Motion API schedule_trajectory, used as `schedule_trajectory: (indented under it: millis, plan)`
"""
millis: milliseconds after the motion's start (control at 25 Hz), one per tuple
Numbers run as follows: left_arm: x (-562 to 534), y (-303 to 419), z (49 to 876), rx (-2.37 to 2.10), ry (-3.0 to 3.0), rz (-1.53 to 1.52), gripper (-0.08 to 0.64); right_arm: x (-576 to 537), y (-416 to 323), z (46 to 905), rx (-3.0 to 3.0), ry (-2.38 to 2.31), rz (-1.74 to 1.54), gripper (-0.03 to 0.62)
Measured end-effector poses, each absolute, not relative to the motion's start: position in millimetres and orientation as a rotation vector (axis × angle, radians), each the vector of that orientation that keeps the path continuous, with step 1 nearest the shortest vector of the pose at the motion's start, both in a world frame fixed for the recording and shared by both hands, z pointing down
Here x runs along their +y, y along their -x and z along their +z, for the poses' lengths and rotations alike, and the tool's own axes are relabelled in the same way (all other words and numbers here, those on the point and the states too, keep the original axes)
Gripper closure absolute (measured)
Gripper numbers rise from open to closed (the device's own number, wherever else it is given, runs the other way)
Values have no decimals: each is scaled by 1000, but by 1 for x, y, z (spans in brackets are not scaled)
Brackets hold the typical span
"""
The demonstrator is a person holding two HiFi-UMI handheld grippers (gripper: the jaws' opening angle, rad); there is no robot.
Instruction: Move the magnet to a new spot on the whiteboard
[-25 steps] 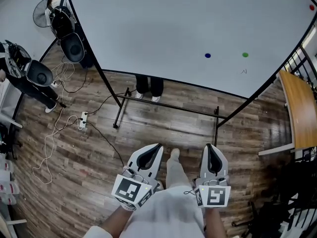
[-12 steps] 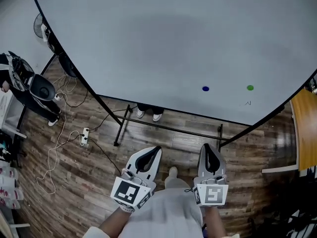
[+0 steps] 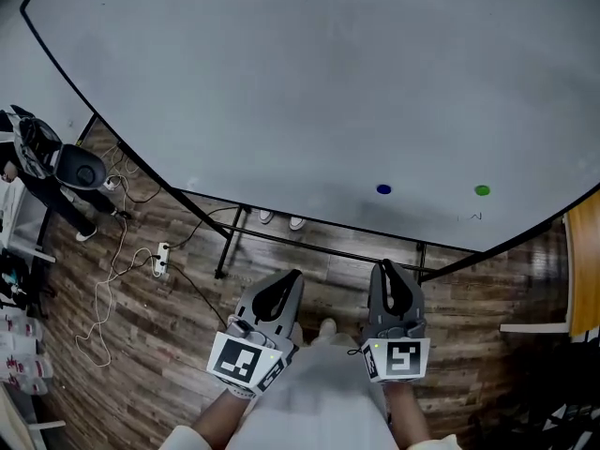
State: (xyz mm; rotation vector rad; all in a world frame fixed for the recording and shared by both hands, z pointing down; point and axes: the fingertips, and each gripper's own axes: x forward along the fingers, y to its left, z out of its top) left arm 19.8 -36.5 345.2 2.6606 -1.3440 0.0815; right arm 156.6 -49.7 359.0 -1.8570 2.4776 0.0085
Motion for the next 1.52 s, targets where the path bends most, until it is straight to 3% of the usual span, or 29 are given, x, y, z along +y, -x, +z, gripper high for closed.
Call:
schedule_trajectory:
  millis: [640, 840, 1520]
  plan:
    - [-99, -46, 358, -1248, -2692, 121, 554, -111, -166, 374, 2433, 1960, -32, 540]
    - [-109, -43, 362, -1266, -2671, 115, 554, -129, -171, 374, 2409, 1991, -21, 479]
    - [-146, -45, 391, -1208, -2637, 140, 554, -185, -189, 403, 2267, 2217, -148, 449]
